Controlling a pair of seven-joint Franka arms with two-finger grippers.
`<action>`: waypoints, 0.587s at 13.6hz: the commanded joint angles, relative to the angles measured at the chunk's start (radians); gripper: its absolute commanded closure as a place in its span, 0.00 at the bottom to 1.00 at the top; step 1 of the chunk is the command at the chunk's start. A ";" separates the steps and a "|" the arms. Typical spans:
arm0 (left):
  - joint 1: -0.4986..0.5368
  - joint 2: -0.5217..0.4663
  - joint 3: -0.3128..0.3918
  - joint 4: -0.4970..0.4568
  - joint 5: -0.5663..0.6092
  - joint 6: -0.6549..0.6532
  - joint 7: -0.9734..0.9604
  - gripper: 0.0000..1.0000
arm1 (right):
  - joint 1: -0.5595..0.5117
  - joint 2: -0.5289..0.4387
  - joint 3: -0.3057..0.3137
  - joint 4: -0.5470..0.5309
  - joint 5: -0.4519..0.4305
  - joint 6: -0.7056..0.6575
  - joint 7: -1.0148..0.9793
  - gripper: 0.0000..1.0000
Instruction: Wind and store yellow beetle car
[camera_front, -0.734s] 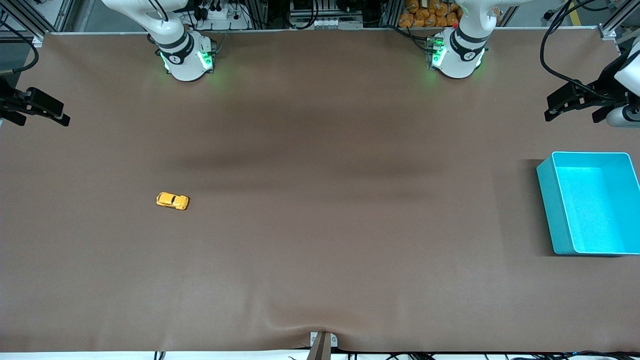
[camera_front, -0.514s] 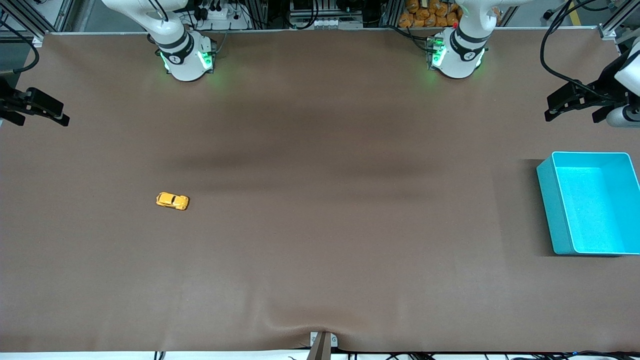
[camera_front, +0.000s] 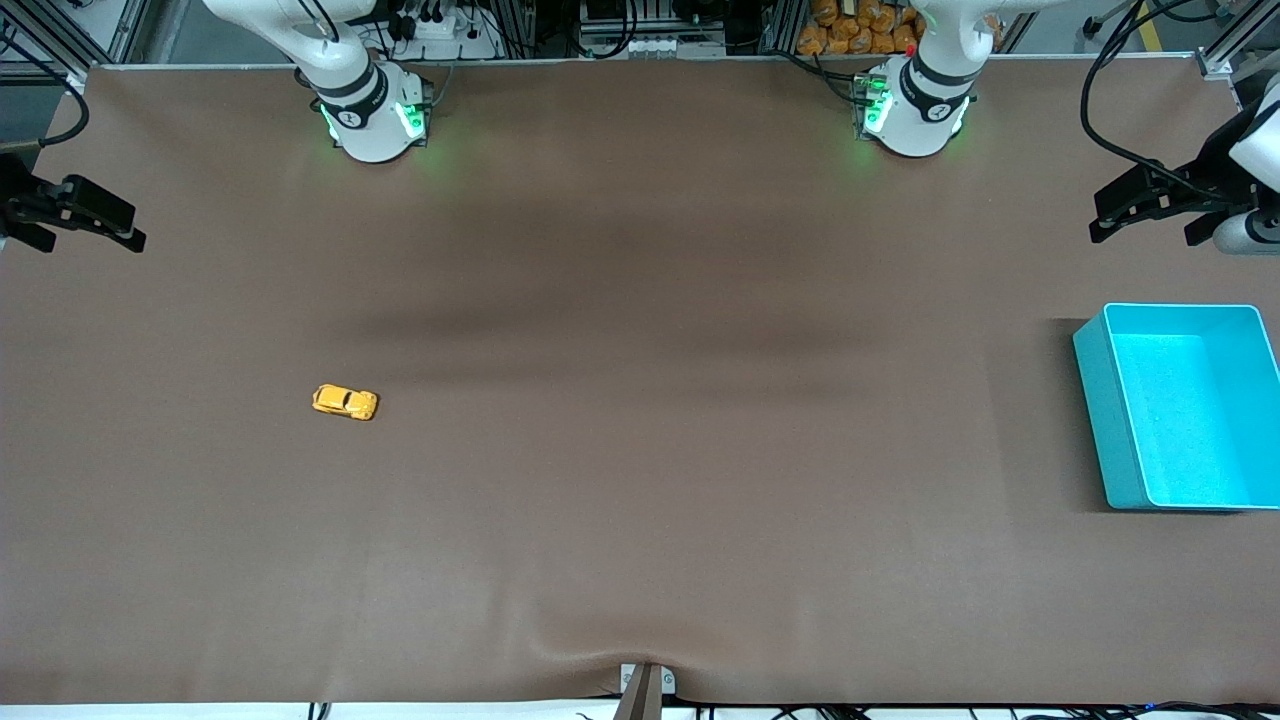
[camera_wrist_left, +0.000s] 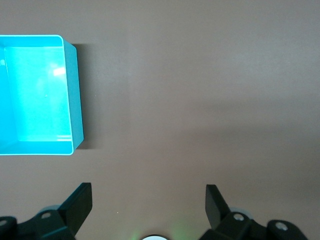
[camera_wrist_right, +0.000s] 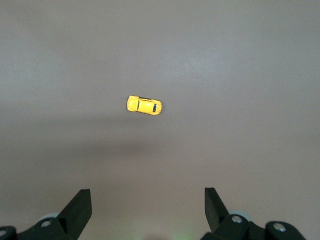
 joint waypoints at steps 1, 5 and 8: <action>0.008 -0.007 -0.001 0.007 -0.004 -0.015 0.019 0.00 | 0.007 -0.006 -0.001 0.001 -0.007 -0.003 -0.002 0.00; 0.005 -0.004 -0.001 0.009 -0.003 -0.015 0.013 0.00 | 0.009 -0.005 0.001 0.012 -0.004 -0.006 -0.009 0.00; 0.005 -0.002 -0.003 0.030 0.014 -0.015 -0.002 0.00 | 0.008 -0.005 0.001 0.011 -0.004 -0.011 -0.011 0.00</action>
